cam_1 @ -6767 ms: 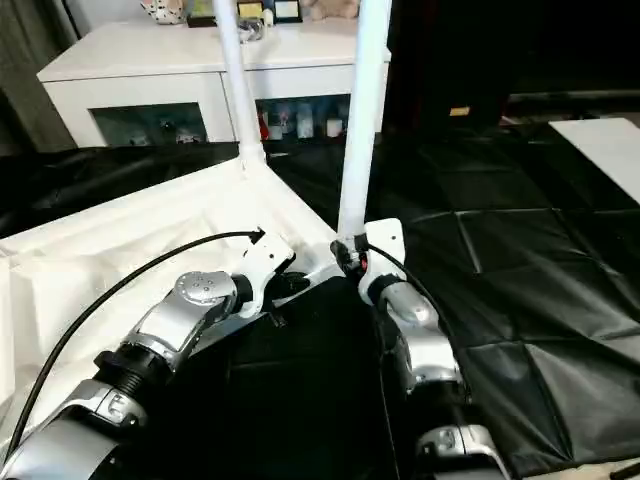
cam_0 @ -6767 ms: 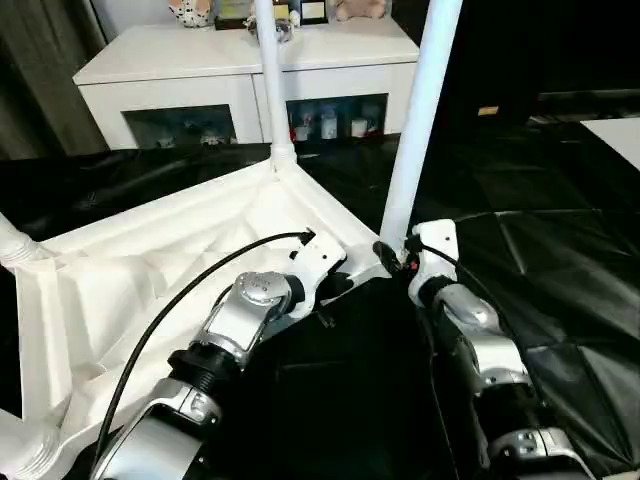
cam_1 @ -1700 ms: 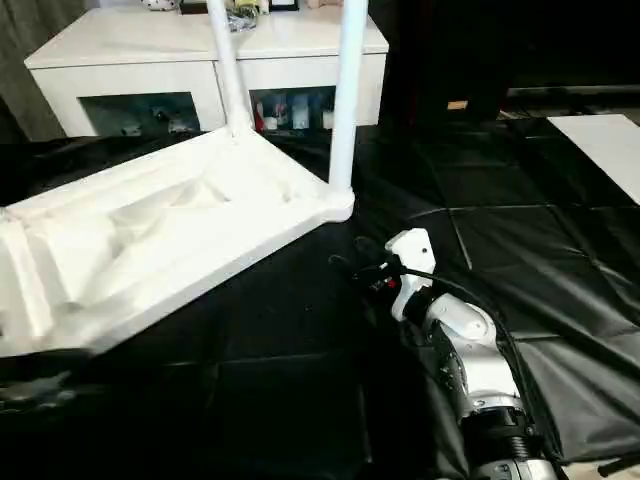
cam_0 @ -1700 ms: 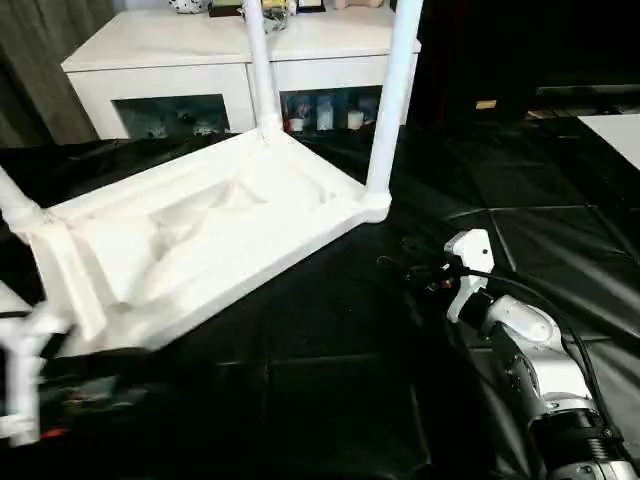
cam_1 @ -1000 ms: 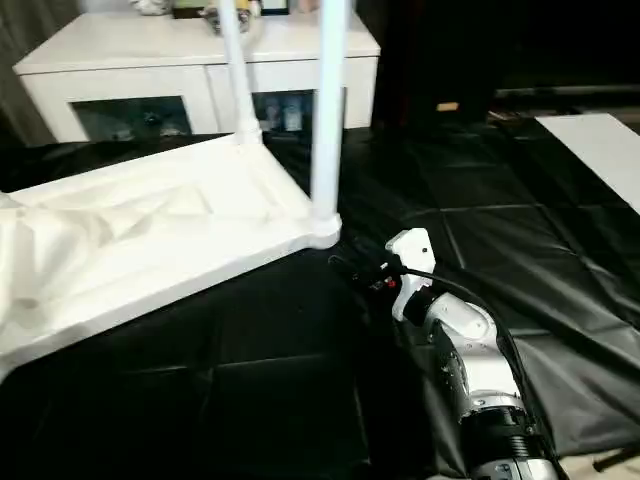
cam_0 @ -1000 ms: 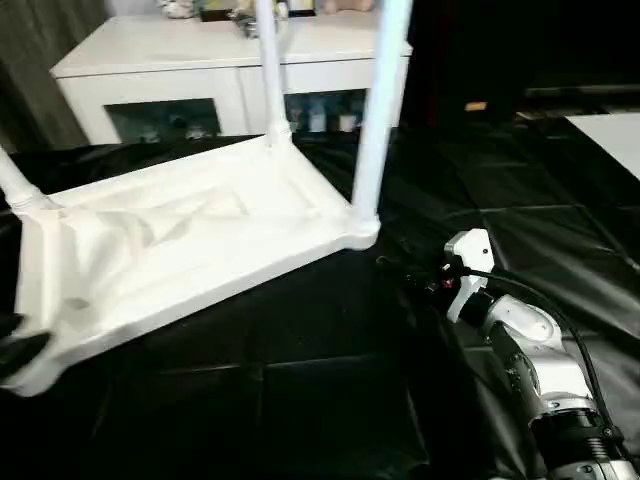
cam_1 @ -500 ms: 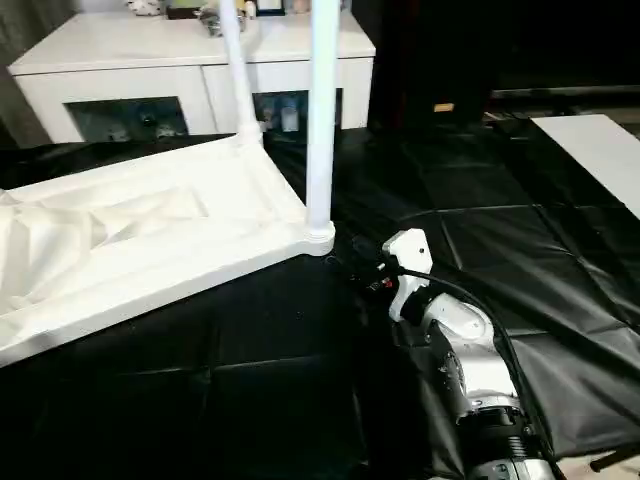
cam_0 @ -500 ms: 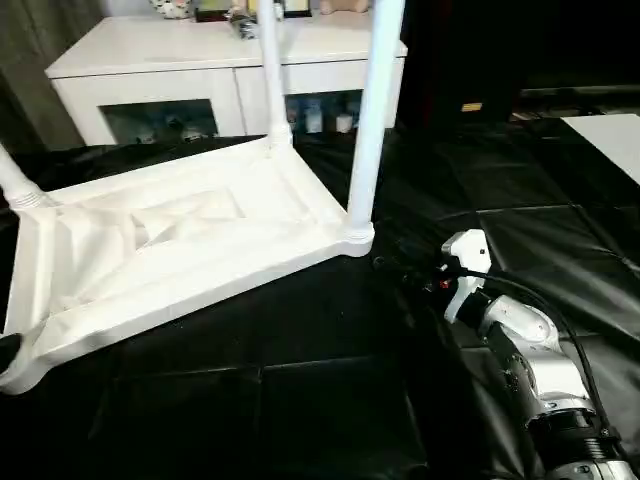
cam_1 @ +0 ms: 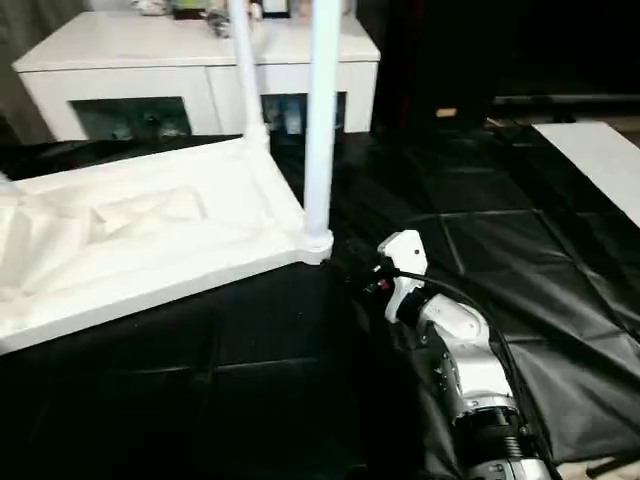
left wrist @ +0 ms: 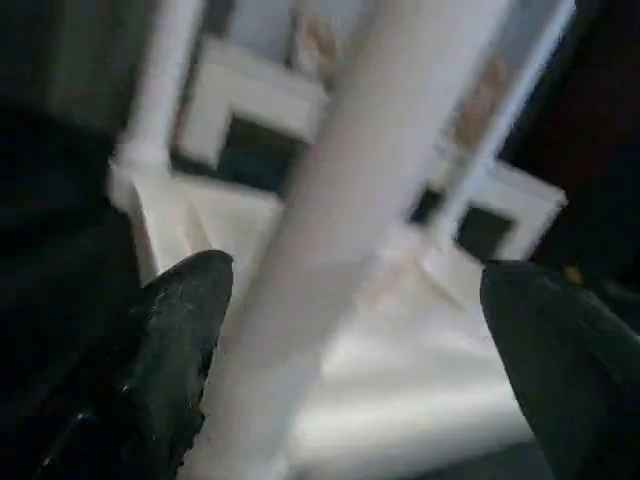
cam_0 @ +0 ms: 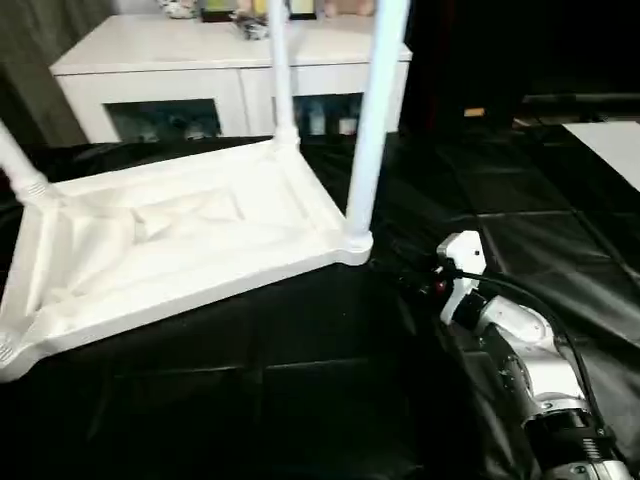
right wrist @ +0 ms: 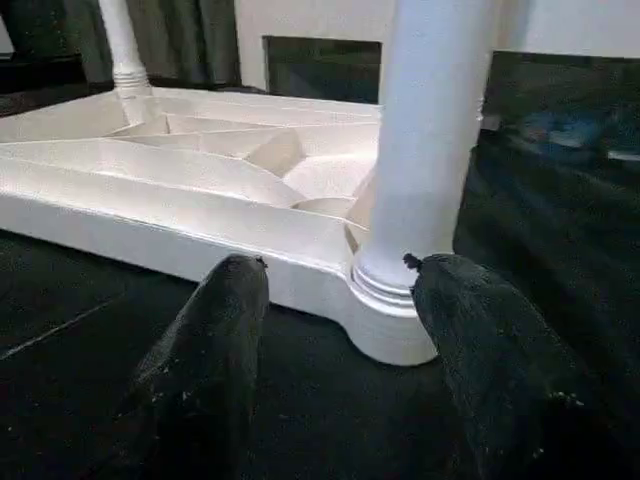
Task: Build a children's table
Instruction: Rotate table base
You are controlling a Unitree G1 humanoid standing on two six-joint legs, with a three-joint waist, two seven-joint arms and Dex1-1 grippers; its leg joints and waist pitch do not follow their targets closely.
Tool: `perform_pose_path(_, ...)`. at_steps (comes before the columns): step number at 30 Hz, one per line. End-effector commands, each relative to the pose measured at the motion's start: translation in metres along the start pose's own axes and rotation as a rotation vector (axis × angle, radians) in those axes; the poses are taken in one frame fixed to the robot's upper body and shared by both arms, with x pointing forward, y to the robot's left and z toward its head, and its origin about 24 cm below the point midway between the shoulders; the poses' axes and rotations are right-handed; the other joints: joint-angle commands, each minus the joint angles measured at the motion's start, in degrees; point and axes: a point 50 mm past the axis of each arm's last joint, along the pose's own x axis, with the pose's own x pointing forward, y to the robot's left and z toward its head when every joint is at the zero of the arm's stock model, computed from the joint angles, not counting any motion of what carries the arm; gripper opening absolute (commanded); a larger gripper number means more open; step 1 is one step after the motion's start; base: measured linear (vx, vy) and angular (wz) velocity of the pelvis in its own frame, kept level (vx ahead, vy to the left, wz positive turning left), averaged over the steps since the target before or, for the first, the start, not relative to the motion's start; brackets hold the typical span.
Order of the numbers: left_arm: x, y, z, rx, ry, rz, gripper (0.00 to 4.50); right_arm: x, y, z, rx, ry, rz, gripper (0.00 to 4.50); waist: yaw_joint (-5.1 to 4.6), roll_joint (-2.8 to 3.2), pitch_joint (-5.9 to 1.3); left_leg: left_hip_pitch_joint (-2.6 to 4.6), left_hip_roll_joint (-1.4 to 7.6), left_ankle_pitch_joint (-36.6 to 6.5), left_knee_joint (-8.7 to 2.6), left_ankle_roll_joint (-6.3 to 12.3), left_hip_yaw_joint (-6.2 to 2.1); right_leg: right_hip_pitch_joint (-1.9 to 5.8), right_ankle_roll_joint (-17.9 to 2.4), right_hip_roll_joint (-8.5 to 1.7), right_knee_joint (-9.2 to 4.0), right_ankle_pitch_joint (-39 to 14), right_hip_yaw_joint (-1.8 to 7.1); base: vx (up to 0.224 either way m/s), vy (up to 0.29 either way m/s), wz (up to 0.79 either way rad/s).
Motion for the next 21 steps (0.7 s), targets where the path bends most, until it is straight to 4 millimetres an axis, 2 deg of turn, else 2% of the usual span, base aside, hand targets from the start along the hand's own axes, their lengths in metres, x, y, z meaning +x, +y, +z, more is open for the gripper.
perform_pose_path(1,0.001,0.005,0.012,0.053,-0.056,0.039,4.45,0.001,0.000,0.002,-0.015,-0.008,0.009,2.68,-0.02,1.56,-2.08,1.79,2.81,-31.2,-6.00,-2.78,-1.73,0.25,-10.6,-2.09,-5.26,-23.2,1.94,0.000,0.000,0.00)
perform_pose_path(2,0.002,0.007,0.015,0.054,-0.080,0.051,4.45,0.001,0.001,0.002,-0.016,-0.008,0.010,2.68,-0.01,1.76,-2.17,1.78,2.80,-31.6,-6.02,-3.09,-1.86,0.41,-10.4,-2.18,-5.15,-23.3,1.92,0.000,0.000,0.00)
perform_pose_path(3,0.003,0.008,0.016,0.058,-0.099,0.062,4.45,0.001,0.001,0.002,-0.017,-0.008,0.010,2.68,-0.02,1.55,-2.22,1.78,2.81,-31.5,-6.03,-3.22,-1.88,0.44,-10.4,-2.21,-5.17,-23.0,1.91,0.000,0.000,0.00)
perform_pose_path(6,0.004,0.011,0.015,0.070,-0.098,0.078,4.45,0.000,0.000,0.002,-0.020,-0.008,0.008,2.68,-0.04,1.45,-2.25,1.72,2.90,-31.2,-6.04,-3.23,-1.83,0.43,-10.7,-2.31,-5.06,-22.4,2.00,0.000,0.000,0.00)
perform_pose_path(7,0.006,0.010,0.013,0.071,-0.081,0.066,4.45,0.000,0.000,0.002,-0.021,-0.007,0.008,2.68,-0.09,1.18,-2.28,1.67,2.94,-30.9,-6.02,-3.17,-1.77,0.46,-10.8,-2.33,-5.06,-22.2,2.03,0.000,0.000,0.00)
perform_pose_path(11,0.033,-0.003,-0.004,0.070,-0.003,-0.032,4.45,0.002,0.002,0.002,-0.022,-0.007,0.019,2.68,0.18,1.12,-2.33,1.80,3.09,-29.9,-6.02,-3.08,-1.67,0.27,-11.1,-2.45,-5.04,-22.3,2.23,0.000,0.000,0.00)
perform_pose_path(12,0.041,-0.006,-0.009,0.079,0.011,-0.047,4.45,0.004,0.002,0.003,-0.022,-0.008,0.022,2.68,0.41,0.87,-2.40,1.89,3.09,-29.3,-5.93,-3.02,-1.61,0.26,-11.3,-2.51,-4.99,-21.7,2.30,0.000,0.000,0.00)
perform_pose_path(13,0.043,-0.007,-0.010,0.081,0.014,-0.050,4.45,0.004,0.002,0.003,-0.022,-0.008,0.022,2.68,0.50,1.16,-2.34,1.84,3.11,-29.3,-6.02,-3.14,-1.66,0.23,-11.4,-2.52,-4.97,-21.6,2.30,0.000,0.000,0.00)
perform_pose_path(16,0.064,-0.017,-0.020,0.085,0.046,-0.097,4.45,0.009,0.007,0.003,-0.028,-0.005,0.047,2.68,0.51,0.91,-2.49,1.53,3.02,-28.8,-6.07,-3.51,-1.72,0.61,-11.3,-2.51,-4.72,-20.3,2.18,0.000,0.000,0.00)
perform_pose_path(17,0.069,-0.020,-0.022,0.082,0.054,-0.116,4.45,0.010,0.008,0.003,-0.027,-0.004,0.053,2.68,0.64,0.88,-2.58,1.99,3.04,-29.0,-5.96,-3.68,-1.62,0.31,-11.3,-2.52,-4.89,-20.1,2.23,0.000,0.000,0.00)
perform_pose_path(20,0.077,-0.028,-0.027,0.074,0.077,-0.159,4.45,0.011,0.011,0.002,-0.026,0.000,0.070,2.68,0.64,0.86,-2.68,1.65,3.03,-28.5,-6.01,-3.80,-1.68,0.59,-11.5,-2.51,-4.62,-18.9,2.17,0.000,0.000,0.00)
perform_pose_path(21,0.082,-0.038,-0.033,0.066,0.103,-0.218,4.45,0.011,0.014,0.000,-0.028,0.012,0.090,2.68,0.65,1.22,-2.75,1.60,3.07,-28.2,-6.03,-3.92,-1.70,0.67,-11.8,-2.54,-4.46,-17.8,2.15,0.000,0.000,0.00)
